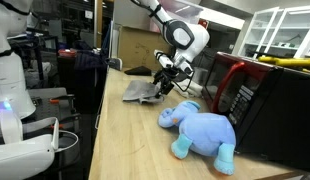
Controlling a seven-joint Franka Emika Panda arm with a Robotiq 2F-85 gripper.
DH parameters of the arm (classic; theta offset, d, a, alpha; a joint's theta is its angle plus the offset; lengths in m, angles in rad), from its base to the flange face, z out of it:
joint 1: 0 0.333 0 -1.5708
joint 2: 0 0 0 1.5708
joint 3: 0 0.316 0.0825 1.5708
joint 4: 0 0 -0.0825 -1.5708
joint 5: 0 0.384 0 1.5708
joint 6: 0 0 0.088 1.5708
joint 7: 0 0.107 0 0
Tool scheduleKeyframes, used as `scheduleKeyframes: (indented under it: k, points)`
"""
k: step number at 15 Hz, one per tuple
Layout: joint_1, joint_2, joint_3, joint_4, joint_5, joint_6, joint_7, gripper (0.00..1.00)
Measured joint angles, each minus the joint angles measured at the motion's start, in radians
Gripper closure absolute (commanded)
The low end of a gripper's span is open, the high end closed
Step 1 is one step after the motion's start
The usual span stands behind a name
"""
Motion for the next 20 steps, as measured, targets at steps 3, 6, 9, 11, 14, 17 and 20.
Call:
scheduleKeyframes:
  k: [3,6,9,11,14,17,20]
  points:
    - [0.0,0.001,0.001,0.014,0.0,-0.027,0.007,0.64]
    - [0.0,0.005,0.001,0.024,0.0,-0.045,0.011,0.86]
    - [-0.001,0.007,0.0,0.034,0.0,-0.061,0.011,1.0]
    - [-0.003,0.006,0.0,0.056,0.002,-0.092,0.011,1.0]
    - [-0.006,-0.017,0.0,0.095,0.005,-0.173,0.008,0.99]
    - [-0.003,-0.075,0.002,0.1,0.005,-0.259,-0.015,0.99]
    - [0.002,-0.159,0.004,0.059,-0.001,-0.293,-0.086,0.99]
